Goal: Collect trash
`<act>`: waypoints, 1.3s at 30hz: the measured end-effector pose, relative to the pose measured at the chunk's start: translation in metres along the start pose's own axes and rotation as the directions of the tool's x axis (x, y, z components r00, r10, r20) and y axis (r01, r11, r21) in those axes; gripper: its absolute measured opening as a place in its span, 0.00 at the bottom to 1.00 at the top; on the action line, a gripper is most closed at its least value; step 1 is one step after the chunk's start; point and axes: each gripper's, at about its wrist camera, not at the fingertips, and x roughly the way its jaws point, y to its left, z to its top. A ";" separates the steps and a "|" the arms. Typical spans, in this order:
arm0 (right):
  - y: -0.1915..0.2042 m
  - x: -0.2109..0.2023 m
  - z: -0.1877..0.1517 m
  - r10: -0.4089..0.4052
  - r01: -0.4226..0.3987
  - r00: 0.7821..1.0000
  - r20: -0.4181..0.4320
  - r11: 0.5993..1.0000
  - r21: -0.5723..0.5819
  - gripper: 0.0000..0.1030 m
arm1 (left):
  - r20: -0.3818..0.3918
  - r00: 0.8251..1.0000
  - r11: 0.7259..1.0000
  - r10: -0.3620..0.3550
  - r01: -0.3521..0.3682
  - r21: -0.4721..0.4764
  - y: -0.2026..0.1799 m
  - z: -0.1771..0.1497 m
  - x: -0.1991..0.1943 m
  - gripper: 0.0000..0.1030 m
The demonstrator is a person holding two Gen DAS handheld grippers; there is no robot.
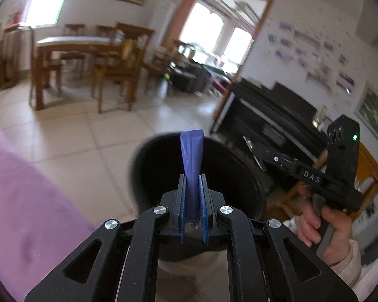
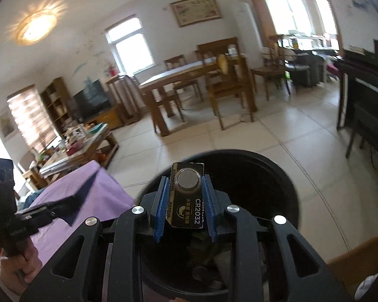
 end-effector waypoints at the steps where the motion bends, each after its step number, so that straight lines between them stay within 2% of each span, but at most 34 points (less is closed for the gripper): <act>1: -0.005 0.000 -0.003 -0.006 0.006 1.000 -0.002 1.000 0.011 0.26 | -0.015 1.000 1.000 -0.008 0.008 0.003 -0.006 0.000 0.011 0.10; 7: -0.028 0.014 -0.010 -0.014 0.016 0.999 -0.029 0.998 0.061 0.26 | -0.098 0.995 0.999 -0.007 0.010 0.030 -0.028 -0.012 0.067 0.10; 8: -0.029 0.018 -0.011 -0.010 0.013 0.999 -0.037 0.998 0.064 0.28 | -0.103 0.995 0.999 0.007 -0.003 0.042 -0.027 -0.010 0.071 0.16; 10: -0.034 0.016 -0.015 -0.008 0.011 0.999 -0.046 0.998 0.063 0.29 | -0.110 0.993 0.998 0.031 -0.025 0.056 -0.018 -0.003 0.073 0.45; 11: -0.036 0.019 -0.014 -0.009 0.012 0.999 -0.052 0.998 0.063 0.41 | -0.101 0.994 0.998 0.046 -0.040 0.056 -0.017 -0.003 0.070 0.75; 12: -0.037 0.021 -0.013 -0.008 0.012 0.999 -0.054 0.998 0.069 0.52 | -0.069 0.995 0.996 0.070 -0.066 0.054 -0.015 -0.003 0.062 0.93; 13: -0.040 0.018 -0.014 -0.008 0.012 0.999 -0.052 0.997 0.076 0.82 | -0.041 0.996 0.996 0.080 -0.078 0.054 -0.014 0.000 0.056 0.95; 14: -0.043 0.016 -0.015 -0.007 0.010 0.999 -0.036 0.995 0.098 0.89 | -0.021 0.997 0.995 0.081 -0.079 0.055 -0.013 0.000 0.050 0.95; 21: -0.019 0.014 -0.014 0.037 -0.035 0.999 -0.031 0.996 0.077 0.89 | 0.027 0.996 0.996 0.081 -0.082 0.034 -0.002 -0.005 -0.015 0.95; 26: 0.034 0.025 -0.015 0.115 -0.115 0.992 -0.048 0.993 0.020 0.89 | 0.072 0.980 0.983 0.184 -0.184 -0.002 0.024 -0.016 -0.078 0.95; 29: 0.084 0.034 -0.017 0.186 -0.188 0.981 -0.058 0.981 -0.042 0.90 | 0.122 0.925 0.933 0.360 -0.358 -0.035 0.045 -0.033 -0.124 0.95; 30: 0.101 0.037 -0.018 0.207 -0.211 0.976 -0.059 0.975 -0.065 0.91 | 0.135 0.888 0.898 0.440 -0.437 -0.049 0.054 -0.041 -0.143 0.95; 31: 0.119 0.040 -0.020 0.230 -0.234 0.971 -0.060 0.968 -0.090 0.92 | 0.139 0.858 0.869 0.494 -0.491 -0.062 0.062 -0.047 -0.156 0.95; 32: 0.142 0.043 -0.023 0.260 -0.266 0.964 -0.061 0.956 -0.124 0.93 | 0.137 0.811 0.823 0.569 -0.562 -0.085 0.073 -0.057 -0.174 0.95; 33: 0.163 0.046 -0.026 0.287 -0.293 0.956 -0.060 0.944 -0.152 0.94 | 0.130 0.776 0.787 0.617 -0.608 -0.105 0.079 -0.065 -0.188 0.95; 35: 0.199 0.050 -0.033 0.334 -0.339 0.941 -0.063 0.918 -0.203 0.95 | 0.118 0.701 0.710 0.703 -0.684 -0.167 0.100 -0.082 -0.220 0.95; 37: 0.234 0.056 -0.042 0.368 -0.373 0.927 -0.070 0.893 -0.253 0.95 | 0.115 0.655 0.662 0.747 -0.714 -0.228 0.116 -0.092 -0.250 0.95; 38: 0.254 0.058 -0.048 0.386 -0.389 0.920 -0.072 0.876 -0.286 0.95 | 0.113 0.627 0.632 0.771 -0.731 -0.257 0.123 -0.097 -0.264 0.95; 39: 0.270 0.060 -0.052 0.399 -0.400 0.914 -0.070 0.861 -0.315 0.95 | 0.111 0.588 0.593 0.801 -0.755 -0.280 0.129 -0.103 -0.278 0.95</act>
